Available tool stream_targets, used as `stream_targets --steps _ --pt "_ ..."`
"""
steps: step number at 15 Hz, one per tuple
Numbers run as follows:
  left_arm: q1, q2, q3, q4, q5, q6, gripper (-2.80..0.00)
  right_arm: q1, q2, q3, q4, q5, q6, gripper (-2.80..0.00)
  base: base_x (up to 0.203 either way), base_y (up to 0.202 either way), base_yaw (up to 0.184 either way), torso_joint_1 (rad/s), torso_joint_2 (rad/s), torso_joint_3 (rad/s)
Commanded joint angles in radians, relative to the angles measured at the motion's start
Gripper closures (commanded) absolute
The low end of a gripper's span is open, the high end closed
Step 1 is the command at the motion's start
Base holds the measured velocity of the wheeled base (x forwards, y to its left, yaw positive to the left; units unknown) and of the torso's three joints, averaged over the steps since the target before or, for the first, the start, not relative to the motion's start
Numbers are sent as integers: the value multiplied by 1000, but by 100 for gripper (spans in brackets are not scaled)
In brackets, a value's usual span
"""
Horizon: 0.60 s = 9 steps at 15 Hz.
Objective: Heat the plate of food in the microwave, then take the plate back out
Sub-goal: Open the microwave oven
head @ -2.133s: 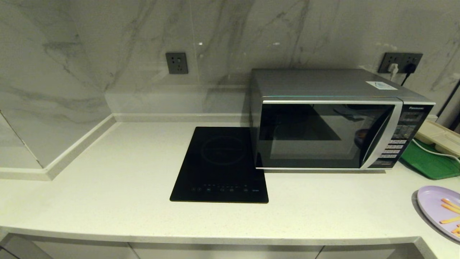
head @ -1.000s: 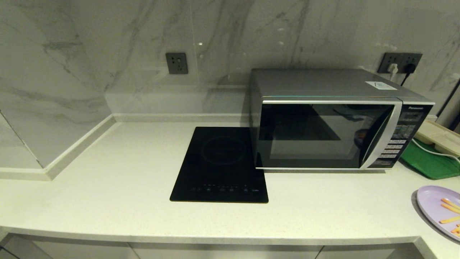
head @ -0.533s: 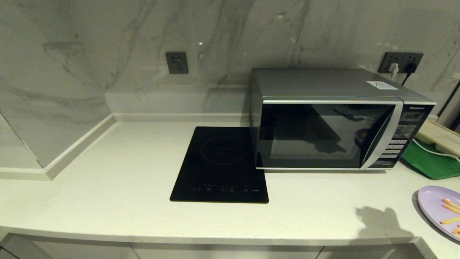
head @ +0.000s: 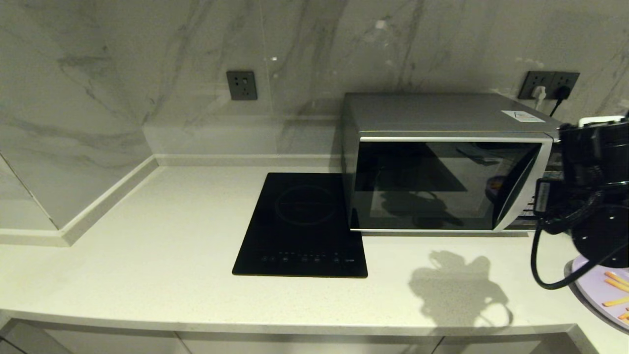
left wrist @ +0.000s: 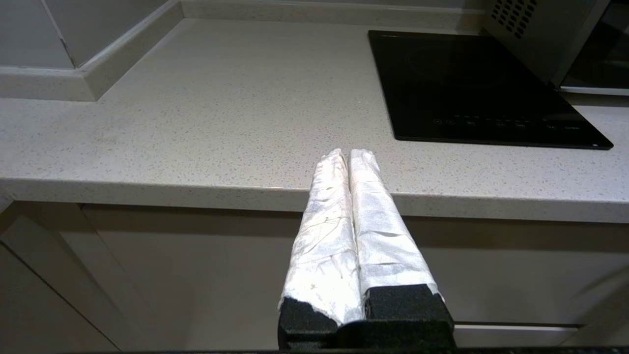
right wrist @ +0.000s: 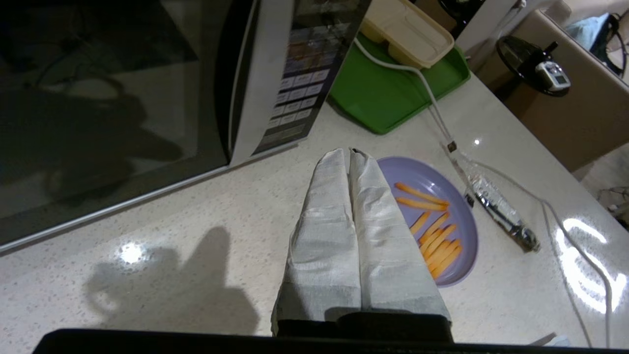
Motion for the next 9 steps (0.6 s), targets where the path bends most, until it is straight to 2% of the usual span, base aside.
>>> stream_targets --steps 1,3,9 --pt "0 0 0 0 1 0 0 25 147 -24 -1 -58 75 0 0 0 0 0 0 0" --pt "0 0 0 0 1 0 0 32 205 -51 -1 -86 129 0 0 0 0 0 0 0" --pt "0 0 0 1 1 0 0 26 296 -135 -1 -109 145 0 0 0 0 0 0 0"
